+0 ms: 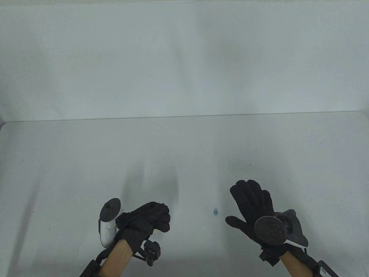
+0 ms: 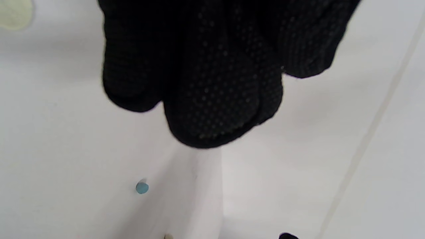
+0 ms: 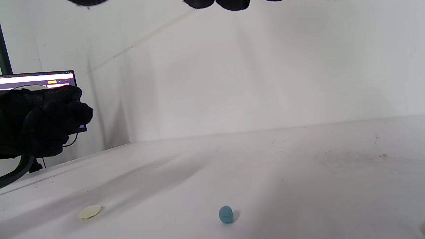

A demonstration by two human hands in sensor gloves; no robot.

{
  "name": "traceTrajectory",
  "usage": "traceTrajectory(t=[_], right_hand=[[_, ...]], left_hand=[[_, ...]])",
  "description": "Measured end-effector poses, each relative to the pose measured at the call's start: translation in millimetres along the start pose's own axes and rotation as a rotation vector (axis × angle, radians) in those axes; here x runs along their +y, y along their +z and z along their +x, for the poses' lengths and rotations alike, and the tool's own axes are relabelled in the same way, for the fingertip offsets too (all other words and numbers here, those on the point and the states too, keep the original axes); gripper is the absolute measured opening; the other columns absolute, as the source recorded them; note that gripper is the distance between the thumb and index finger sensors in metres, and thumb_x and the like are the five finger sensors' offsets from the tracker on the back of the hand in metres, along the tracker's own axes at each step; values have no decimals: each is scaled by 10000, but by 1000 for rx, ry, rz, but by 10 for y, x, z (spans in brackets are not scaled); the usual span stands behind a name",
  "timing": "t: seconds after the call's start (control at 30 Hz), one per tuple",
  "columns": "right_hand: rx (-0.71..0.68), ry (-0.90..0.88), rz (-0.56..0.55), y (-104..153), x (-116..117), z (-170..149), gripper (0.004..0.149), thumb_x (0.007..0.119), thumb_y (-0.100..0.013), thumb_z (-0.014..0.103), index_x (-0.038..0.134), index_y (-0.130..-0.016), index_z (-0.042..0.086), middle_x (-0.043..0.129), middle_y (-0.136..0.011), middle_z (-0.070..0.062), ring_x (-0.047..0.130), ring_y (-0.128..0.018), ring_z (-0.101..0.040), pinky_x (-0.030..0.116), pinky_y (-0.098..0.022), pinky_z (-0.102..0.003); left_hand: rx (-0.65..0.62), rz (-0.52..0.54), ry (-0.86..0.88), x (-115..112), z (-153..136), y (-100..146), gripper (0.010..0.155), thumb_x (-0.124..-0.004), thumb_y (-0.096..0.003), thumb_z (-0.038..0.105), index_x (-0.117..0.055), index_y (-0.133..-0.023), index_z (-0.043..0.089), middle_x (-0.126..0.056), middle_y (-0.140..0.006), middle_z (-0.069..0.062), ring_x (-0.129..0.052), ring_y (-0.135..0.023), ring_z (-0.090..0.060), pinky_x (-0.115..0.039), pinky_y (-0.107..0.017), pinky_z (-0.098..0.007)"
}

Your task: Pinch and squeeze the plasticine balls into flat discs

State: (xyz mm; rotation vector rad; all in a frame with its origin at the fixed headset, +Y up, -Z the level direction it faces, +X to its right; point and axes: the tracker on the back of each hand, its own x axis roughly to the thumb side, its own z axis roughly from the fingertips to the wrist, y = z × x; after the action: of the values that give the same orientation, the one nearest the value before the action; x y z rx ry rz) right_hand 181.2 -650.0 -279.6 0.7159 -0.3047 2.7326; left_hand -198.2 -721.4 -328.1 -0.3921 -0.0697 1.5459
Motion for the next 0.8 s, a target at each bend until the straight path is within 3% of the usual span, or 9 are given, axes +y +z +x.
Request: traceTrajectory(t=[0.1,0.17,0.23,0.33,0.53,0.8], right_hand=[[-1,-2,-3,0,-1,0,825,500,-550,661,353,-1165,132,352,-1230,-183,374,-1103,-530,445,-694,-757],[-1,0,-2,1,1,0,825,500,-550,662,353,-1165,131,351,-1230,-186,374,-1104,-528,446,-693,-757],[-1,-1,-4,1,-4,-1,825,499,-550,662,355,-1165,131,352,-1230,-185,373,-1104,-530,445,-693,-757],[1,-1,2,0,3,-2,824,499,-551,661,353,-1165,133,350,-1231,-183,374,-1104,-530,444,-693,-757],[1,0,4,-1,6,-1,825,500,-550,662,357,-1165,131,352,-1230,-184,374,-1104,-530,445,-693,-757],[1,0,5,-2,8,1,823,499,-550,661,359,-1165,132,354,-1230,-183,376,-1104,-529,445,-692,-757]], left_hand=[[33,-32,74,14,-68,-11,477,-736,-533,391,-795,-889,78,-955,-715,-79,-1066,-527,-202,-863,-526,-414],[20,-101,164,10,-67,-13,739,-668,-539,500,-626,-1045,-37,-823,-908,-234,-968,-713,-353,-759,-604,-503],[0,-98,175,14,-59,-8,795,-618,-542,561,-611,-1056,-46,-790,-946,-259,-936,-759,-397,-732,-625,-530],[10,-41,129,45,-68,9,734,-630,-539,567,-697,-1001,1,-861,-889,-206,-986,-704,-355,-775,-595,-507],[47,29,64,80,-83,11,463,-702,-550,442,-847,-827,100,-993,-672,-78,-1079,-485,-221,-868,-480,-421],[41,27,29,72,-81,-4,415,-732,-537,382,-892,-780,86,-1037,-593,-64,-1118,-409,-178,-916,-442,-367]])
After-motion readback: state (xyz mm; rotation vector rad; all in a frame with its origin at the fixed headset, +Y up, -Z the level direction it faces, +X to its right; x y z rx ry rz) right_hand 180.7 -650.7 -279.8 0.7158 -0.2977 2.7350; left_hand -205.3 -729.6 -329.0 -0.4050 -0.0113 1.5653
